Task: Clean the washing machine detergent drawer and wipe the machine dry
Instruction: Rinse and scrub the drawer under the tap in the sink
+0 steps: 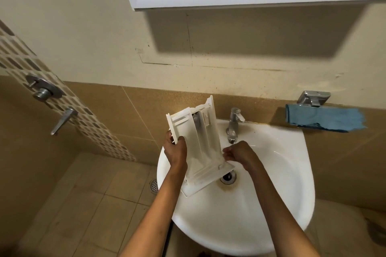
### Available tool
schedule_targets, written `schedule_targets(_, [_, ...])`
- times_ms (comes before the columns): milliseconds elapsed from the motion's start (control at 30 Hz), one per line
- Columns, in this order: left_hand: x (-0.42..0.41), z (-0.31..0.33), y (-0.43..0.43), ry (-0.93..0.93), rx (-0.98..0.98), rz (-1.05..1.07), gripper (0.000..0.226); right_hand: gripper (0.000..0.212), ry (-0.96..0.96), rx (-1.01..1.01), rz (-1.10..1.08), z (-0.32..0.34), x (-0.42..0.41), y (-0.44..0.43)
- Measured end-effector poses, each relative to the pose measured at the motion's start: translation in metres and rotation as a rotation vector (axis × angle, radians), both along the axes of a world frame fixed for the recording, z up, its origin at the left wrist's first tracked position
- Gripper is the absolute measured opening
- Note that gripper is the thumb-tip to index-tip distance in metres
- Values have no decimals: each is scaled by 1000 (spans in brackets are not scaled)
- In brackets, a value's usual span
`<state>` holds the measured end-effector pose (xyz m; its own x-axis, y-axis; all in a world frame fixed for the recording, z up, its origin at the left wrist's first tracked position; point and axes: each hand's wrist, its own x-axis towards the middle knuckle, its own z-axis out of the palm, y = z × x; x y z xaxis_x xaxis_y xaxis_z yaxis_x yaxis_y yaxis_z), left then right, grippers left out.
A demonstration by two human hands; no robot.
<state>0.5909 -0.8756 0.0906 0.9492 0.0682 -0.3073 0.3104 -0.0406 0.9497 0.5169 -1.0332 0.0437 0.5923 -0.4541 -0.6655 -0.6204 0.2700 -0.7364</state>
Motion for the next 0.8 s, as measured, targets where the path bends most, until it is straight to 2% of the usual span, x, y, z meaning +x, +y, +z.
schedule_targets(67, [-1, 2, -1, 6, 1, -9, 38, 26, 113, -293, 79, -10, 0, -6])
schedule_targets(133, [-1, 2, 0, 9, -4, -24, 38, 26, 86, -367, 22, -19, -1, -11])
schedule_targets(200, [-2, 3, 1, 16, -6, -37, 37, 27, 2, -195, -143, -19, -2, -11])
schedule_targets(300, [-2, 5, 5, 83, -21, -19, 29, 27, -249, 483, -520, -16, 0, -10])
schedule_targets(367, [-3, 6, 7, 122, -37, 2, 29, 28, -293, 714, -670, -21, 2, -9])
schedule_targets(467, [-5, 9, 11, 84, -18, -29, 30, 36, -267, 738, -798, -25, 7, -10])
schedule_targets(533, [-8, 12, 13, 73, -2, -61, 25, 32, -247, 793, -838, -27, 12, -10])
schedule_targets(667, [-12, 15, 14, 90, 21, -116, 17, 36, -226, 802, -773, -27, 17, -9])
schedule_targets(800, [-11, 13, 14, 95, 6, -127, 20, 37, -293, 888, -738, -21, 2, -7])
